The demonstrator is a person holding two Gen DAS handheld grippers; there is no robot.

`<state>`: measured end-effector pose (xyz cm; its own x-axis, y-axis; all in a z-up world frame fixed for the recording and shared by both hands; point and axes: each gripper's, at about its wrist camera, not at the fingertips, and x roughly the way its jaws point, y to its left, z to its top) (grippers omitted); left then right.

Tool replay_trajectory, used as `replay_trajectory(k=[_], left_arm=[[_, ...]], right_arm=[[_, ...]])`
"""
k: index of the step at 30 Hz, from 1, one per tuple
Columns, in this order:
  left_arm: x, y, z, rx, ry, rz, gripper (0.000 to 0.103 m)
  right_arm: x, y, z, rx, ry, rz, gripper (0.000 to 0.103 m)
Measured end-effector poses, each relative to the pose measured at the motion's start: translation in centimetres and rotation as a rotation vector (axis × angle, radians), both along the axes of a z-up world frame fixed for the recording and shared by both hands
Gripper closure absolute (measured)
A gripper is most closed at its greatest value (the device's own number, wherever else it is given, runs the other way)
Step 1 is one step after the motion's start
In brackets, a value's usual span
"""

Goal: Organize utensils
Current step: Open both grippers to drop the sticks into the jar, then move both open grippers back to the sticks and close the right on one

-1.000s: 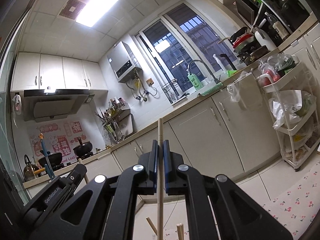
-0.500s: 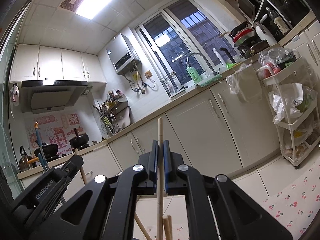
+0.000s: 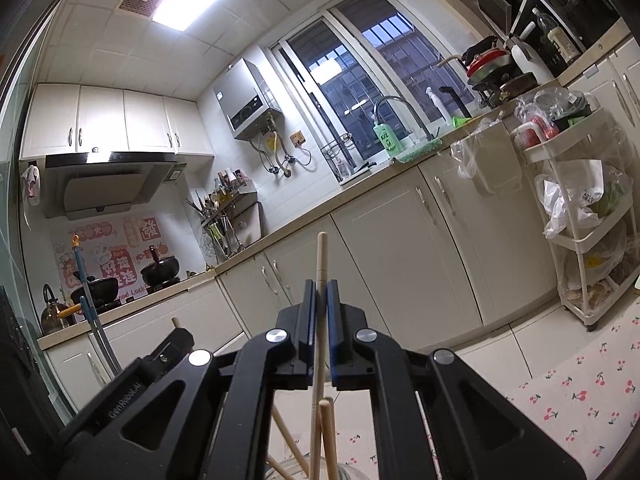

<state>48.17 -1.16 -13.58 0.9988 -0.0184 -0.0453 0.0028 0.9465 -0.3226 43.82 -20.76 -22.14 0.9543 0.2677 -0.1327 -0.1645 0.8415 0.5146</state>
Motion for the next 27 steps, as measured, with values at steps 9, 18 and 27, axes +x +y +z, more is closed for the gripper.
replay_trajectory(k=[9, 18, 27], left_arm=[[-3.7, 2.7, 2.2, -0.017, -0.073, 0.040, 0.064], [-8.5, 5.9, 4.1, -0.067, -0.084, 0.083, 0.045], [-12.6, 6.5, 4.7, -0.037, -0.008, 0.083, 0.035]], right_arm=[[-1.2, 0.7, 0.0, -0.037, 0.002, 0.039, 0.097], [-3.0, 2.2, -0.7, -0.145, 0.065, 0.123, 0.086], [-9.0, -0.7, 0.8, -0.230, 0.168, 0.118, 0.053]])
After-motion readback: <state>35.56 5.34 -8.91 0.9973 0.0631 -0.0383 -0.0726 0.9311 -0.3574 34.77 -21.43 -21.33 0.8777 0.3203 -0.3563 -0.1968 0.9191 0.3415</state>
